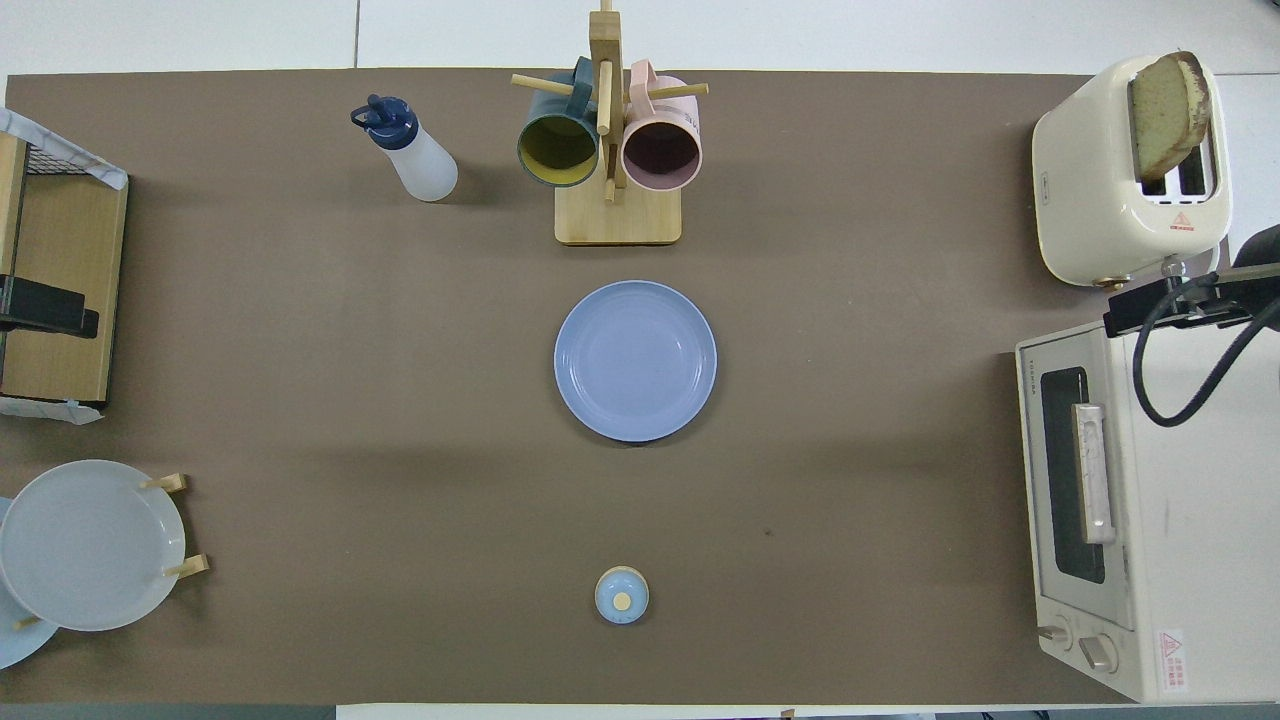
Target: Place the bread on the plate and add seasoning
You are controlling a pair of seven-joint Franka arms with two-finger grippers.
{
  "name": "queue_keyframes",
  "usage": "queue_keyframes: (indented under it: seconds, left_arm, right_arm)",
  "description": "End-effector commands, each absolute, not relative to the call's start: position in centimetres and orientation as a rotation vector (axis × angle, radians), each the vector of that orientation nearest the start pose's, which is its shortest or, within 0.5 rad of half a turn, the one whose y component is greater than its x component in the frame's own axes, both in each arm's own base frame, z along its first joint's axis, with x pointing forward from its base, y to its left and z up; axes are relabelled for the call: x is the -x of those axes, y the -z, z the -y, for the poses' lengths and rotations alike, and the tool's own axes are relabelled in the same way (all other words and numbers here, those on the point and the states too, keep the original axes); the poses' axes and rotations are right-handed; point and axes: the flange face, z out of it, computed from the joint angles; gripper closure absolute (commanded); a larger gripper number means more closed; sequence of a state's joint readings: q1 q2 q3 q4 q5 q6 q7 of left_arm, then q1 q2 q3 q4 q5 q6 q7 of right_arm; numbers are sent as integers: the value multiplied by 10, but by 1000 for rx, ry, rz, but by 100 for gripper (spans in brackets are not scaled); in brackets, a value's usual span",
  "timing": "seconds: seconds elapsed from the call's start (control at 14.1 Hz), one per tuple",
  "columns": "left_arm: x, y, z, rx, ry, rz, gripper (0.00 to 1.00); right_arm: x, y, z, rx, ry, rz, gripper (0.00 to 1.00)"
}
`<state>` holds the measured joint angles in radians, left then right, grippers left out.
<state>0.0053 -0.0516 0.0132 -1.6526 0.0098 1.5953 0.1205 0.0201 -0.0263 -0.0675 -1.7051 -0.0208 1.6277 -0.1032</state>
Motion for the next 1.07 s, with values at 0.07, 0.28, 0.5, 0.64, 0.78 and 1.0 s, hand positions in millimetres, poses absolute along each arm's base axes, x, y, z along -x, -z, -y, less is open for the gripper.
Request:
queue_keyframes:
  seconds: [0.07, 0.28, 0.5, 0.64, 0.78, 1.0]
  left_arm:
    - [-533, -620, -13, 3115, -24, -161, 0]
    - [-534, -620, -17, 3115, -12, -147, 0]
    - [-534, -620, -13, 3114, -15, -156, 0]
    - [-533, -620, -12, 3115, -29, -158, 0]
    - [-532, -622, -6, 3114, -17, -166, 0]
    - [-534, -618, 11, 3111, 13, -216, 0]
  right_arm:
    - [-542, -583, 29, 3137, -77, 66, 0]
    - [-542, -583, 29, 3137, -77, 66, 0]
    - [-542, -583, 29, 3137, -77, 66, 0]
    - [-542, -583, 29, 3137, -77, 66, 0]
    - [-542, -583, 29, 3137, -77, 66, 0]
    - [-542, -583, 29, 3137, -77, 66, 0]
